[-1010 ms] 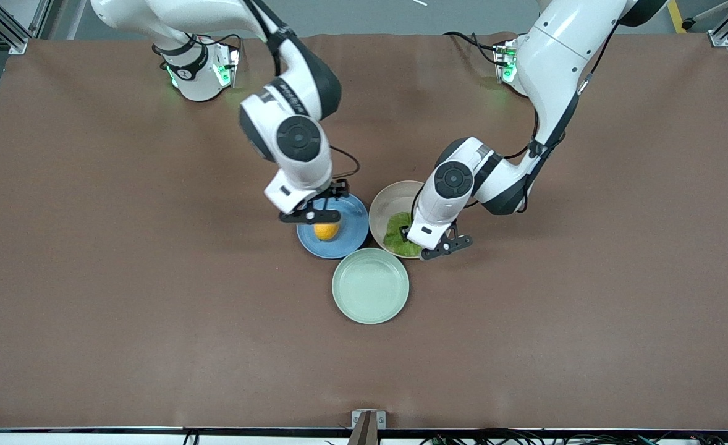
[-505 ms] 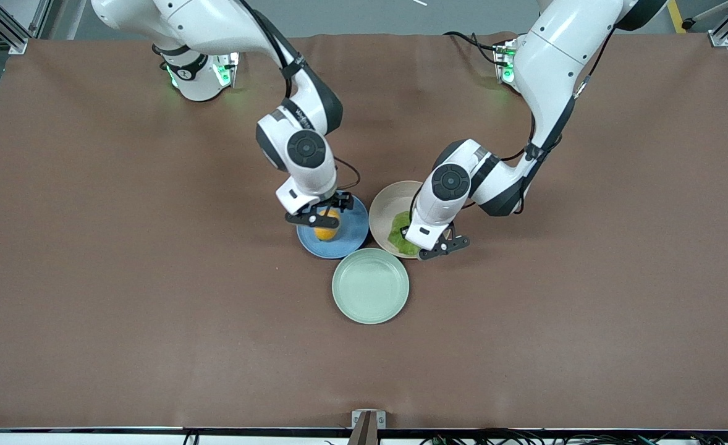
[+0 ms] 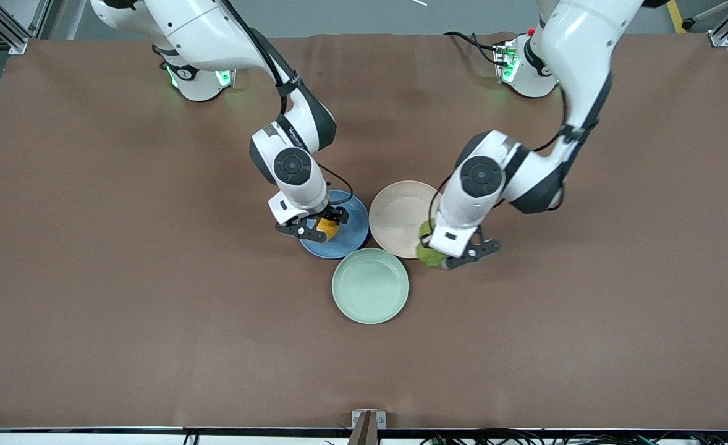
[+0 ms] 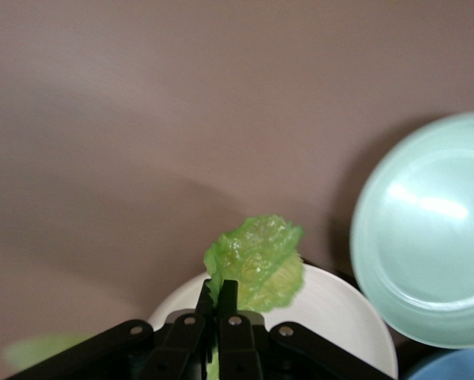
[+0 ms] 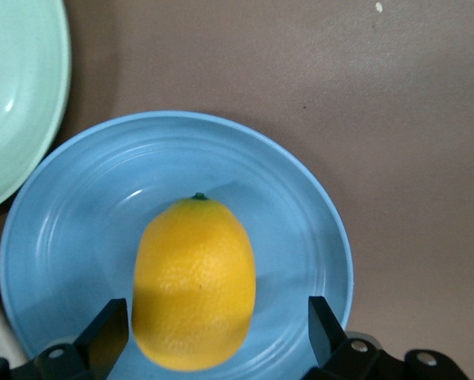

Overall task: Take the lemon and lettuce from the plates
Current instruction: 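Carry the lettuce with the left gripper while the right gripper carries the lemon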

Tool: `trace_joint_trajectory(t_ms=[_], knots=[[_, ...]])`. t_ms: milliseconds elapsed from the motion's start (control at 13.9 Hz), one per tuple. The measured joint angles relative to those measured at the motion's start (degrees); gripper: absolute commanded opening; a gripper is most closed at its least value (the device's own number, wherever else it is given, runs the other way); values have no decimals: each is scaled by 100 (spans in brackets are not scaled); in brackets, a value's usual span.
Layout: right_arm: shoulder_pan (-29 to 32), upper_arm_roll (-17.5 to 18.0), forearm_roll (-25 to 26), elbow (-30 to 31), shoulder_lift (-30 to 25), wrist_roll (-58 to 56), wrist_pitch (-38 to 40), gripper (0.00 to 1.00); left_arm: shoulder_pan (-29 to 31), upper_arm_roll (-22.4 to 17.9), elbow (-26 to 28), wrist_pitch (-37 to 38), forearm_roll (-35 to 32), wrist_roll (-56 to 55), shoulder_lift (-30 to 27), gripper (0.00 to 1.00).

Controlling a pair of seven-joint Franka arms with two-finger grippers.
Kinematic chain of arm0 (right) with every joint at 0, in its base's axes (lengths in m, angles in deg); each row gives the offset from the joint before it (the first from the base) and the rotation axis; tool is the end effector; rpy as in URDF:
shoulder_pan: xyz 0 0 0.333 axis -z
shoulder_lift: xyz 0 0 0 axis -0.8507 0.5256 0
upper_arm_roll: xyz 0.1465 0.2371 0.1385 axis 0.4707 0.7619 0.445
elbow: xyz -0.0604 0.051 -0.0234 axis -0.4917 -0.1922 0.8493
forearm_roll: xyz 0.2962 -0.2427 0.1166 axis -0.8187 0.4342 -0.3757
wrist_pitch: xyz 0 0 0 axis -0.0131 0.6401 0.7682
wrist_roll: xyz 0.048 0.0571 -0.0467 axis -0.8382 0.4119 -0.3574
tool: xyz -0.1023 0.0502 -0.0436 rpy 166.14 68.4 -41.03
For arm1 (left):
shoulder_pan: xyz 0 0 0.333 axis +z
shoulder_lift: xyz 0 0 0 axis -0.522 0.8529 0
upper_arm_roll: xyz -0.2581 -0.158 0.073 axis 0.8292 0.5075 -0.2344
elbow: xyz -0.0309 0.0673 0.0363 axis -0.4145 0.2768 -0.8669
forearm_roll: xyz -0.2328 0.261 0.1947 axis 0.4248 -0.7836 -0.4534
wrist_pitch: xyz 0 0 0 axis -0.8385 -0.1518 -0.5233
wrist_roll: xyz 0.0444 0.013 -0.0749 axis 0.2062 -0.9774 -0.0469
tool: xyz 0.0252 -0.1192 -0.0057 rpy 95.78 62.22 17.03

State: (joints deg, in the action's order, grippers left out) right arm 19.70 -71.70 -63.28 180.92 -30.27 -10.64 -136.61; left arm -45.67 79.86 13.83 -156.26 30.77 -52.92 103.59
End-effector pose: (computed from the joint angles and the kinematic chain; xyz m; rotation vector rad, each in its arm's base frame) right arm 0.5078 0.4057 0.1919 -3.0910 0.4281 0.1205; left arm 0.5815 -0.3233 0.2887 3.0750 0.5924 0.0291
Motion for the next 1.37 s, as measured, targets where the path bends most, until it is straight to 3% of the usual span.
trace_joint_trajectory(t_ms=[216,505,649,938,1010,1155,1227,1299,1371], knots=[[-7,4,-7,-7,98,21,-126,71,763,-26,44,852,0,710,-457,0],[0,0,-12,-70,114,38,-145,38,1897,-47,194,990,0,1589,-429,1],[-6,3,-12,-92,119,41,-144,31,2191,-44,280,989,0,1652,-276,1],[8,-14,-10,-248,90,36,-63,31,2510,-47,315,916,-1,1651,205,4],[52,-34,-9,-326,6,9,167,31,2581,-47,314,863,-1,1651,306,10],[274,-67,-3,-433,-331,-329,977,31,2689,-48,313,758,-3,1652,454,41],[460,-84,-2,-441,-560,-636,1412,31,2709,-47,312,730,-3,1652,487,83],[696,-102,0,-424,-788,-997,1770,31,2710,-46,308,721,-3,1652,489,100],[963,-116,4,-376,-986,-1425,2031,31,2708,-34,291,721,-3,1652,486,100]])
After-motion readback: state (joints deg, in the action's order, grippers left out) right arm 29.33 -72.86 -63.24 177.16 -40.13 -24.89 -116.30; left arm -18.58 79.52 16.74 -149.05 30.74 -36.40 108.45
